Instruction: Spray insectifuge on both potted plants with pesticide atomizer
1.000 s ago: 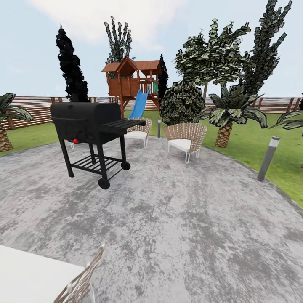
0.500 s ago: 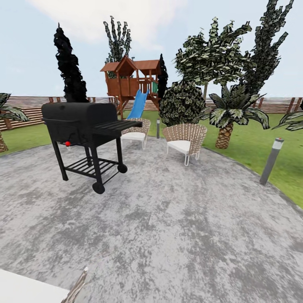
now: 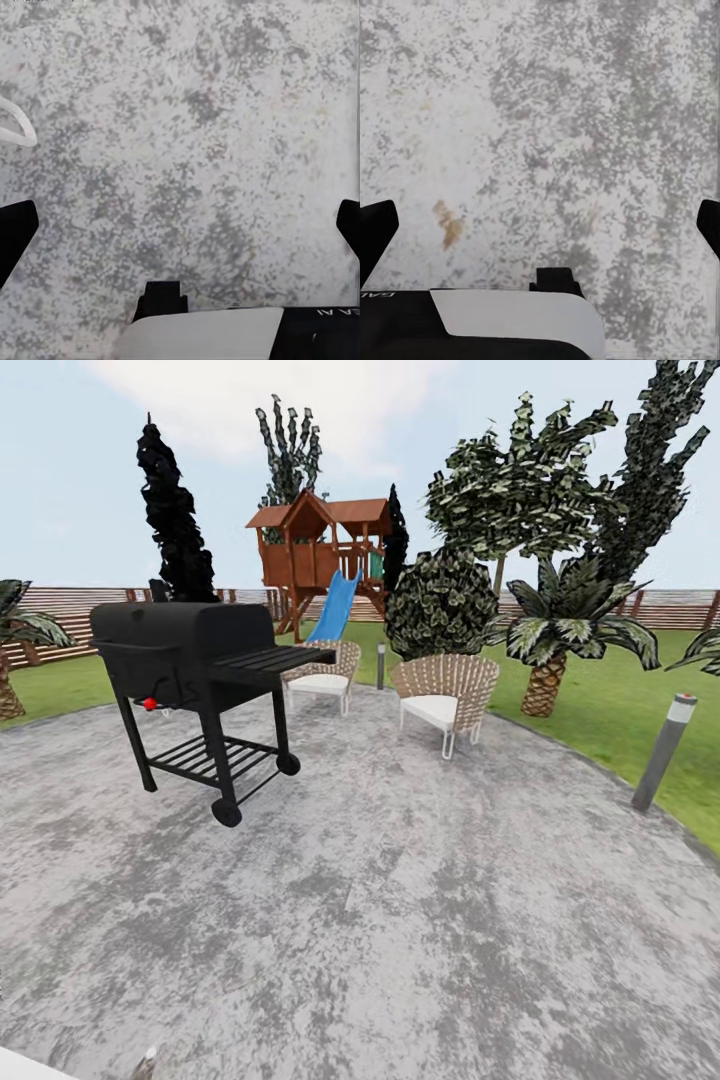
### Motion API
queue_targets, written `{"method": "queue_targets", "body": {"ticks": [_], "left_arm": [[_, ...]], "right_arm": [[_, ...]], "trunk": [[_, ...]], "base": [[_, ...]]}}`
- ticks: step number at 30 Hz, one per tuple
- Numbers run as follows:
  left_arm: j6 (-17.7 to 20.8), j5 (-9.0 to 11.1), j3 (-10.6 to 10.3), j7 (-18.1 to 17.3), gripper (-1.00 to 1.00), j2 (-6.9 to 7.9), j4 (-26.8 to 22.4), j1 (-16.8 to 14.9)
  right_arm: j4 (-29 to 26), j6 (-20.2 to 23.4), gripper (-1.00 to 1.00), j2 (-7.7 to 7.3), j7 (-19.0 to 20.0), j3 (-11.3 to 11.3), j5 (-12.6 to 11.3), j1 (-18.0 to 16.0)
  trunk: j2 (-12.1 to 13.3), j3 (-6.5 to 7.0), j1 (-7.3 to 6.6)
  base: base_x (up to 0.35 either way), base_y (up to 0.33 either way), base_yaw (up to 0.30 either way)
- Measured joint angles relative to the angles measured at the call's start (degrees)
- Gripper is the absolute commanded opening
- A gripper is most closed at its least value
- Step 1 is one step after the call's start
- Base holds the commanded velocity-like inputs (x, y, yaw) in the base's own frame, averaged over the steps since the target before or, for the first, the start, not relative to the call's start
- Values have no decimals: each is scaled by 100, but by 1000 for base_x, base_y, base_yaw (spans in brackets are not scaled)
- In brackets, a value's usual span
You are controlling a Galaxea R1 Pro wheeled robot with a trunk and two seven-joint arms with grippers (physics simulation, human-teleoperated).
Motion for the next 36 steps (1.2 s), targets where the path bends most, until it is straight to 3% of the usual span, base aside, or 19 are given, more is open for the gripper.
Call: {"method": "queue_targets", "body": {"ticks": [8,19,36], "left_arm": [[1,0,0,-4,100,0,-10,8],[0,8,6,-14,100,-1,-9,8],[0,15,11,-24,100,1,-27,-17]], "right_arm": [[1,1,100,0,5,0,-5,3],[1,-1,100,-9,8,-2,-8,2],[-27,-2,100,-6,-2,-98,-4,4]], "trunk": [[0,-48,2],[0,-61,2],[-681,-313,375]], "base": [[24,-21,202],[0,0,26],[0,0,0]]}}
